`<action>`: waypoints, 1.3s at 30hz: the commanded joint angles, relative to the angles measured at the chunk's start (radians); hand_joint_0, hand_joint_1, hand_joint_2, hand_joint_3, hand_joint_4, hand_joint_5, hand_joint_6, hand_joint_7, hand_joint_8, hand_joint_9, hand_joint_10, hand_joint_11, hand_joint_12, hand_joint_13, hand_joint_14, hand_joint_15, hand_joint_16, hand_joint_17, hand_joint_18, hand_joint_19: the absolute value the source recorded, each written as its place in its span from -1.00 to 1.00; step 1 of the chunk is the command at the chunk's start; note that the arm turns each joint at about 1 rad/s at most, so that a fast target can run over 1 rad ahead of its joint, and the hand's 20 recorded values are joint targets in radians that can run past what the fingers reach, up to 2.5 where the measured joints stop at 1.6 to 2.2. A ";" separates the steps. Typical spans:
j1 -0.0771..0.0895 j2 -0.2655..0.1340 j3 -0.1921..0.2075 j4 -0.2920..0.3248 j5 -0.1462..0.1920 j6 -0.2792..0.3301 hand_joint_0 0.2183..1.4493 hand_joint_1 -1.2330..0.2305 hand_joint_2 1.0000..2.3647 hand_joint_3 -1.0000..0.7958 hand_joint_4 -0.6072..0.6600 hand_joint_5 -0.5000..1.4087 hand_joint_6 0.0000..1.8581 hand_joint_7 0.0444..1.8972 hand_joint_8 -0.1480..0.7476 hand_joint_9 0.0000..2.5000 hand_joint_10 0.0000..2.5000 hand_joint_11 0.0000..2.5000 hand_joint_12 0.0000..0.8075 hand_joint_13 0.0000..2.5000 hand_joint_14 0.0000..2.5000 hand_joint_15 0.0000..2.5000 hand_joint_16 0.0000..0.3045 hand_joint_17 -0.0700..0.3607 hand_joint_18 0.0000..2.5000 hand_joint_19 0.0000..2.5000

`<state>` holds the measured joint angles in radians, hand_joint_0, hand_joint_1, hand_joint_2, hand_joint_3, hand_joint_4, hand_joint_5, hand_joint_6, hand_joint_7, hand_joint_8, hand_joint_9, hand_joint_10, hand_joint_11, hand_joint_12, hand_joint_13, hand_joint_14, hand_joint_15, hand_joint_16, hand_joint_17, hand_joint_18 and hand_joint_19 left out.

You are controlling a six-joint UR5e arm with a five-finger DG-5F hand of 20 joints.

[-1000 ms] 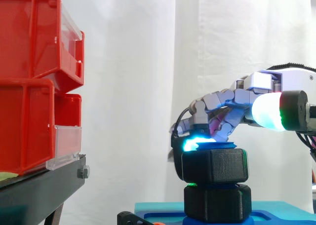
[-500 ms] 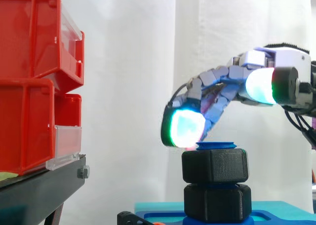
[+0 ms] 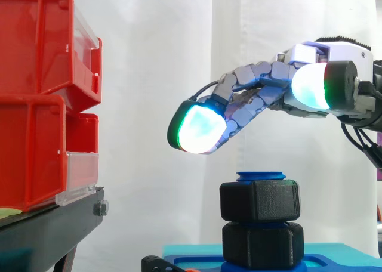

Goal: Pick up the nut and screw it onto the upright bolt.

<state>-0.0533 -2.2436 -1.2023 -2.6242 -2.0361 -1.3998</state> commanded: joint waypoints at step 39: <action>0.038 -0.001 -0.086 0.018 0.047 -0.002 -0.55 0.52 -1.00 -0.44 0.38 -0.53 -0.46 0.15 -0.07 -0.43 -1.00 -1.00 -0.36 -0.59 -1.00 -1.00 -0.83 -0.40 -0.80 -1.00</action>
<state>-0.0096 -2.2440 -1.2885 -2.6037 -1.9895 -1.4018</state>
